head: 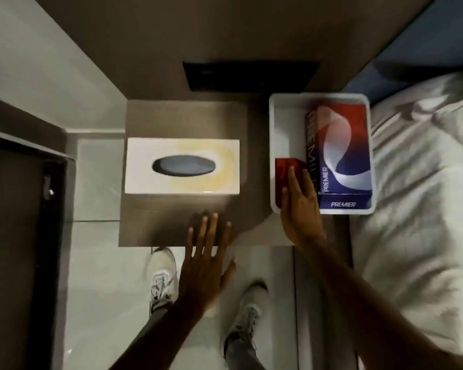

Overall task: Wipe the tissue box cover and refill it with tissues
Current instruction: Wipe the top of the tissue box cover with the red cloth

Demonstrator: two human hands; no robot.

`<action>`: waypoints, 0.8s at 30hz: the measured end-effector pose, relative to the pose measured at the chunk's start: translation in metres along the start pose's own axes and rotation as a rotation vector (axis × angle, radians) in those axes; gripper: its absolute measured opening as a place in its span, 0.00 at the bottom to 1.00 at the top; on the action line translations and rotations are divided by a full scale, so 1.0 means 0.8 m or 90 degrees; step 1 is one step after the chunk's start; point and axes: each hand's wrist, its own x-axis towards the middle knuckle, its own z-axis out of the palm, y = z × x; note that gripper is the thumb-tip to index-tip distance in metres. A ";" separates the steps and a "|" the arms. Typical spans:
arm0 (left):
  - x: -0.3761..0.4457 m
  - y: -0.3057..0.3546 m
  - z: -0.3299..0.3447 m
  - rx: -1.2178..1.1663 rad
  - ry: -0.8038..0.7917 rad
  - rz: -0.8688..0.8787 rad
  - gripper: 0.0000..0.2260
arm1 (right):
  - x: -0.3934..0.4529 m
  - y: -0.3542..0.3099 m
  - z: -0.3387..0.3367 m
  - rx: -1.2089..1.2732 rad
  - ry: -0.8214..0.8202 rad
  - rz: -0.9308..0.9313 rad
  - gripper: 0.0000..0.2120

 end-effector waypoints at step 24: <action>0.085 -0.147 -0.138 -0.032 0.146 -0.053 0.27 | 0.002 -0.128 0.026 -0.039 0.206 -0.110 0.23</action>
